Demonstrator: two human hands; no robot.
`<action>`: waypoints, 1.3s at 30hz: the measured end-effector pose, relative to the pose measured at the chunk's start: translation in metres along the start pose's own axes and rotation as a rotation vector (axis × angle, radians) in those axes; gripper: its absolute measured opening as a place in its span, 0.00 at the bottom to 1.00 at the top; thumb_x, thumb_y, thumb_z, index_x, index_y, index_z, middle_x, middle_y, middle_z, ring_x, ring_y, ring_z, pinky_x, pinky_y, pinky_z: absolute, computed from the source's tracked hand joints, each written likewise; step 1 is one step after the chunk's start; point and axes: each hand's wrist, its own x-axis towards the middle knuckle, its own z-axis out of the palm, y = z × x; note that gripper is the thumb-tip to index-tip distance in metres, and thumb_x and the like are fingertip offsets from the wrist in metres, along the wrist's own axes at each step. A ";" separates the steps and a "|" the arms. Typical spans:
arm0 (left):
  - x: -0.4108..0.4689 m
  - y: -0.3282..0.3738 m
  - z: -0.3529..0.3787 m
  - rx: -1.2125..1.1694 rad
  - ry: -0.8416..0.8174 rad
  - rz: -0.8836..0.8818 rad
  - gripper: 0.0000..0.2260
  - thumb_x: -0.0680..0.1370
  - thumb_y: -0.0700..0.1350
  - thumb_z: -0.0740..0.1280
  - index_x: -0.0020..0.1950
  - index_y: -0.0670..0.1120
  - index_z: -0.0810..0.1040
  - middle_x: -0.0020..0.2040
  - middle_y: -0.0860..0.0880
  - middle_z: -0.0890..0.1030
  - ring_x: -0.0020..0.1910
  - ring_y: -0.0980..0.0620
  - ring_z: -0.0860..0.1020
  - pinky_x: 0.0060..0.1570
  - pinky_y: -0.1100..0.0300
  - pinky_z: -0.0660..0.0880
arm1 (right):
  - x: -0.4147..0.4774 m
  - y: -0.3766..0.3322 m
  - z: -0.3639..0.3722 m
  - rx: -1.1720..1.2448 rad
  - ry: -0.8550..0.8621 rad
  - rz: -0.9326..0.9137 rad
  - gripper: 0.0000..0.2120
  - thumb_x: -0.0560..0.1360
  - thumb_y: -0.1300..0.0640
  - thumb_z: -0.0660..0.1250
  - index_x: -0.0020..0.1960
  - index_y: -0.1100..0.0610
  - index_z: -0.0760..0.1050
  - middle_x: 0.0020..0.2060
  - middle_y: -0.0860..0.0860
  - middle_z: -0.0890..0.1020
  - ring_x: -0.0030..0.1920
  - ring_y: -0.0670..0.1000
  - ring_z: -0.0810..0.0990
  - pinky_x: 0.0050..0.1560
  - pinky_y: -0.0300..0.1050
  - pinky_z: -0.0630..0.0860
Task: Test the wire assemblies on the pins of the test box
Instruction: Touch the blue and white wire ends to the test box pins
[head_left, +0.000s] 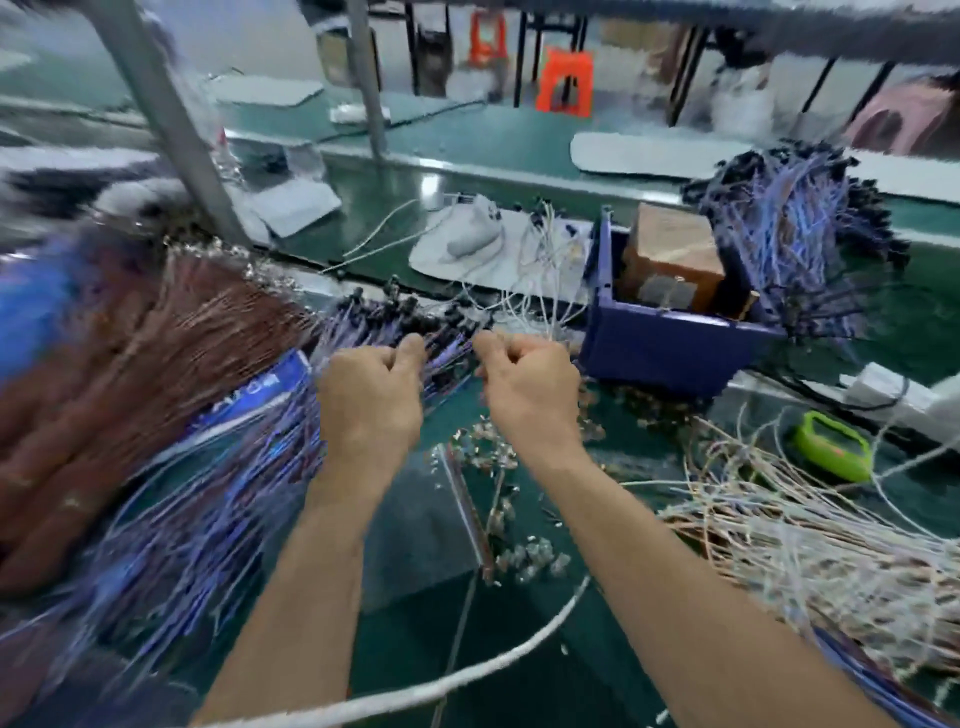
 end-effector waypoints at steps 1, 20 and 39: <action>0.007 -0.007 -0.004 -0.063 -0.012 -0.009 0.16 0.82 0.49 0.67 0.39 0.43 0.85 0.27 0.51 0.79 0.28 0.48 0.79 0.31 0.56 0.73 | 0.005 -0.001 0.009 0.001 -0.059 0.010 0.19 0.81 0.52 0.65 0.34 0.58 0.79 0.30 0.55 0.84 0.33 0.57 0.83 0.41 0.55 0.80; 0.012 -0.033 0.011 0.057 -0.096 0.223 0.14 0.73 0.44 0.77 0.57 0.54 0.87 0.54 0.51 0.85 0.57 0.49 0.81 0.63 0.56 0.75 | 0.043 -0.016 0.029 -0.881 -0.320 -0.497 0.07 0.76 0.66 0.67 0.45 0.54 0.74 0.48 0.52 0.80 0.52 0.57 0.78 0.47 0.48 0.69; 0.010 0.047 -0.045 -0.164 0.133 0.564 0.06 0.76 0.50 0.71 0.49 0.57 0.87 0.42 0.72 0.78 0.47 0.70 0.75 0.54 0.54 0.75 | -0.013 -0.023 -0.064 0.002 -0.103 0.053 0.21 0.77 0.35 0.67 0.41 0.51 0.87 0.33 0.46 0.86 0.30 0.46 0.81 0.34 0.42 0.75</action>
